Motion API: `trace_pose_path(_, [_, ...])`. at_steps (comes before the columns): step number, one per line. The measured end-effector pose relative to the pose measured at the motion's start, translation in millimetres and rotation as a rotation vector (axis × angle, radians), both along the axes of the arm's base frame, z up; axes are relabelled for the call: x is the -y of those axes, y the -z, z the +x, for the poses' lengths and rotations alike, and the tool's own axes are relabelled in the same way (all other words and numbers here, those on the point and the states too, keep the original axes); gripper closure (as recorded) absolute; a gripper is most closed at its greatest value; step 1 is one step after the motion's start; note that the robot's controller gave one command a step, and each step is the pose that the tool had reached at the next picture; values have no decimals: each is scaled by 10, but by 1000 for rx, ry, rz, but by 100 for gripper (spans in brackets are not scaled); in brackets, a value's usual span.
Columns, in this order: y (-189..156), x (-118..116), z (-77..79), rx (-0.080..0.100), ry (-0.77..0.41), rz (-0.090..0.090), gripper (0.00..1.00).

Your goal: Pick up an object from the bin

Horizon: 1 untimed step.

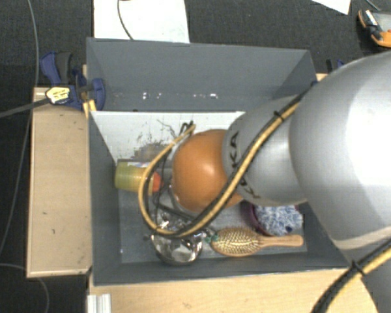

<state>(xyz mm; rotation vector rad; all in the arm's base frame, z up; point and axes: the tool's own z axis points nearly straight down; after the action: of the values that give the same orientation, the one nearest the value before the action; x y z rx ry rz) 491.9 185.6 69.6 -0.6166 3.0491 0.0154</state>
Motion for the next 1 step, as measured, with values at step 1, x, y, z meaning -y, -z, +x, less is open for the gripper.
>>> trace_pose_path(1, [-177, 20, -56, -13, 45, 0, 100])
